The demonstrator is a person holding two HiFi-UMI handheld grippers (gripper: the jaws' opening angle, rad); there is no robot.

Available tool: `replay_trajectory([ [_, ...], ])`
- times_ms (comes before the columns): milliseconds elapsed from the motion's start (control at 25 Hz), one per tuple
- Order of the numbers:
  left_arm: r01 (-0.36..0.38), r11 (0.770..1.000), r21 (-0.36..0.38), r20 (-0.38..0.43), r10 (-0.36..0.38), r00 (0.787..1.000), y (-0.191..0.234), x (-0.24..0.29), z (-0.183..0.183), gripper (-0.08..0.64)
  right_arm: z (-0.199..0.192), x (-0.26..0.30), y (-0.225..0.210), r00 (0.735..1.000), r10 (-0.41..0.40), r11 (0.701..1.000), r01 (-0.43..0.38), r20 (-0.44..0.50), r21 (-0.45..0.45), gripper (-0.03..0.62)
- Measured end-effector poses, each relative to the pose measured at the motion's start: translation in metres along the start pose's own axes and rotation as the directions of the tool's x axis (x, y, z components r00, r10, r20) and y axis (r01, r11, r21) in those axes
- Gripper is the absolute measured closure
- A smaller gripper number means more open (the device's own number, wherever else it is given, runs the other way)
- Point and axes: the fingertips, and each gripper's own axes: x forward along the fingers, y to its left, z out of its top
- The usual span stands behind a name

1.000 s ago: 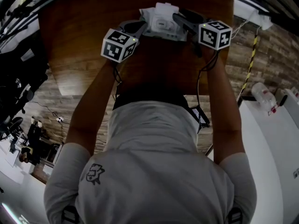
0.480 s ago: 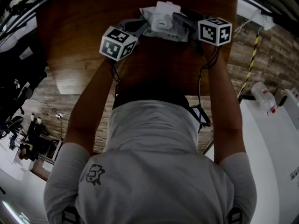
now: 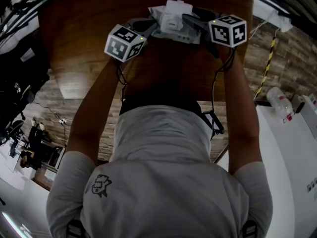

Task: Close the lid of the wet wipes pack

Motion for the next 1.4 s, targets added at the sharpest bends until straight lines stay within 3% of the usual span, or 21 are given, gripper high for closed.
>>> replay_trajectory([
  [680, -0.044, 0.999, 0.002, 0.002, 0.044, 0.999, -0.001, -0.001, 0.001, 0.546, 0.020, -0.024, 0.028, 0.994, -0.008, 0.999, 0.012, 0.107, -0.033, 0.383],
  [1400, -0.076, 0.997, -0.010, 0.023, 0.076, 0.997, 0.000, -0.001, -0.001, 0.546, 0.013, -0.038, 0.061, 0.985, -0.013, 0.999, 0.018, 0.173, -0.027, 0.385],
])
